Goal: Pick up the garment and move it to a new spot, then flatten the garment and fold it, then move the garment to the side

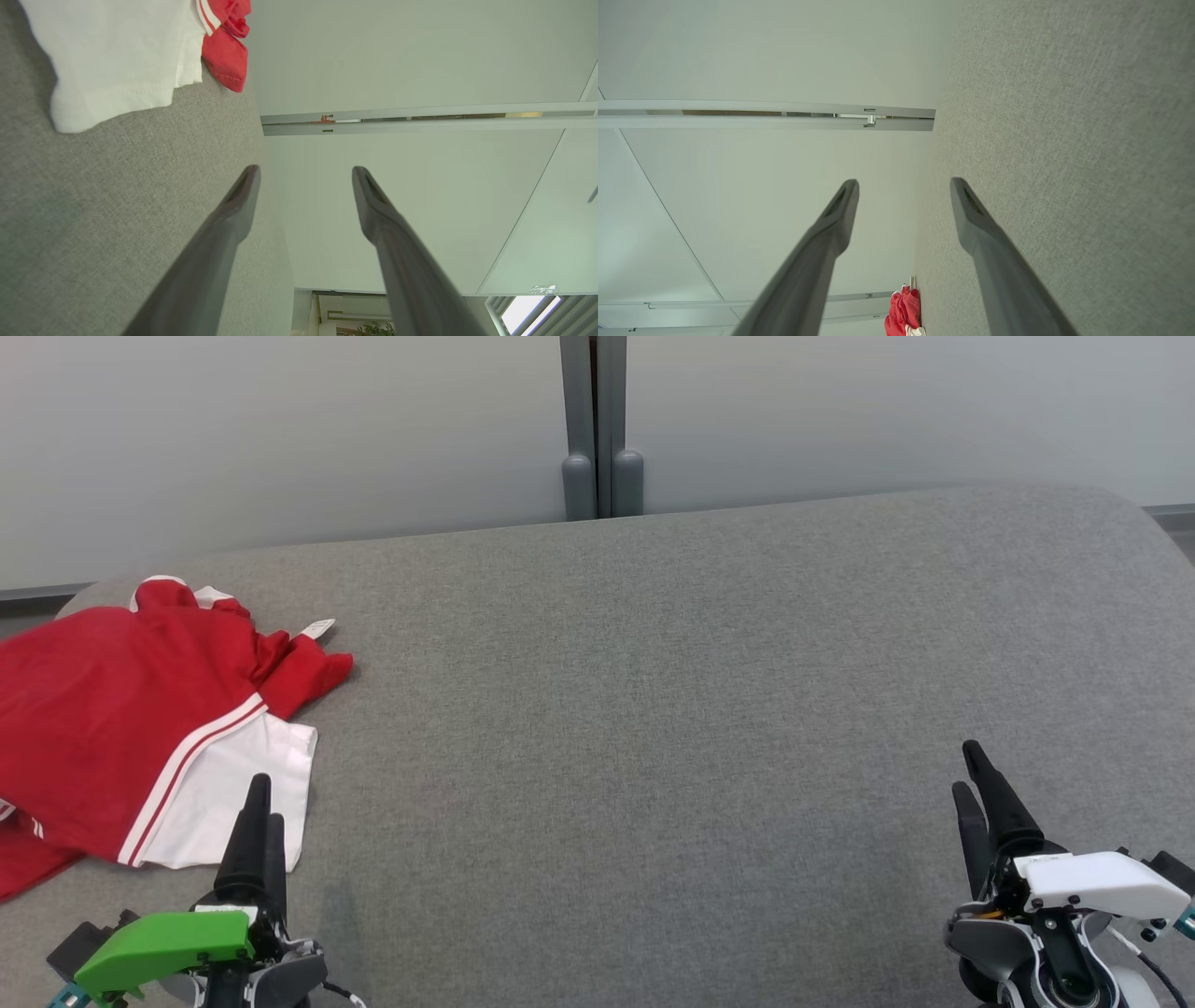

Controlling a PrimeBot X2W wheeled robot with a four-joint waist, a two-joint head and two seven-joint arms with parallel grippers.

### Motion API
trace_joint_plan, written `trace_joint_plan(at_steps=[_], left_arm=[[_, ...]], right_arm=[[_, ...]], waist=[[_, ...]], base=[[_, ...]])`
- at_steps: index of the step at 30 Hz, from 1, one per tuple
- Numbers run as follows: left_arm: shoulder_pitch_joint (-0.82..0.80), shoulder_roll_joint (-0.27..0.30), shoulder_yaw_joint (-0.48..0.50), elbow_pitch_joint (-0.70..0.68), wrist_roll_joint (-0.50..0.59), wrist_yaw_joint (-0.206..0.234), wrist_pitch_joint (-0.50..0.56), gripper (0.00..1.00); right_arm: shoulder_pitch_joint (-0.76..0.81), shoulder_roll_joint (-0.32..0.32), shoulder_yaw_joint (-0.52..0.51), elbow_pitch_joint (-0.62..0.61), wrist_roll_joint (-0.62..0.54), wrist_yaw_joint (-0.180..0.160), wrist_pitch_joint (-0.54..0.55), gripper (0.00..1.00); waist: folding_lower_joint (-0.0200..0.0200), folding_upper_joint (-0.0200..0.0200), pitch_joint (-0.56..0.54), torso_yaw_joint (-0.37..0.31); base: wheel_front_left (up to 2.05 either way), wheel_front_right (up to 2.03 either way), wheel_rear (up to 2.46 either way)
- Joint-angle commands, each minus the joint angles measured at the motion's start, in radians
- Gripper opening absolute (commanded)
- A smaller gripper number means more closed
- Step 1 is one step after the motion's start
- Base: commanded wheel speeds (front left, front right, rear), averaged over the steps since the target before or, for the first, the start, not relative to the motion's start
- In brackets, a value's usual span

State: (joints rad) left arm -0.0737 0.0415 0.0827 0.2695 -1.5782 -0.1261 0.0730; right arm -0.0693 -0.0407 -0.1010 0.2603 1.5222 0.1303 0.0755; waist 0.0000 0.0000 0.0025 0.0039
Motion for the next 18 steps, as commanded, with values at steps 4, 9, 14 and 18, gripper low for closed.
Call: trace_joint_plan(at_steps=[4, 9, 14, 18], left_arm=[[-0.004, 0.007, -0.014, -0.024, 0.081, 0.001, -0.026, 1.0], [0.007, 0.006, -0.027, -0.031, 0.163, 0.0, -0.048, 1.0], [0.016, 0.007, -0.041, -0.028, 0.273, 0.003, -0.069, 1.0], [0.022, 0.007, -0.05, -0.025, 0.351, 0.003, -0.086, 1.0]], right_arm=[[-0.003, -0.005, 0.013, -0.035, -0.111, 0.0, -0.028, 1.0], [0.008, -0.006, 0.025, -0.055, -0.223, 0.0, -0.05, 1.0], [0.02, -0.006, 0.041, -0.076, -0.354, 0.0, -0.071, 1.0], [0.029, -0.007, 0.05, -0.092, -0.443, 0.0, -0.087, 1.0]], waist=[[0.0, 0.0, -0.001, 0.004], [0.0, 0.0, -0.002, 0.008], [0.0, 0.0, -0.002, 0.013], [0.0, 0.0, -0.002, 0.016]], base=[[0.0, 0.0, 0.0], [0.0, 0.0, 0.0], [0.0, 0.0, 0.0], [0.0, 0.0, 0.0]])
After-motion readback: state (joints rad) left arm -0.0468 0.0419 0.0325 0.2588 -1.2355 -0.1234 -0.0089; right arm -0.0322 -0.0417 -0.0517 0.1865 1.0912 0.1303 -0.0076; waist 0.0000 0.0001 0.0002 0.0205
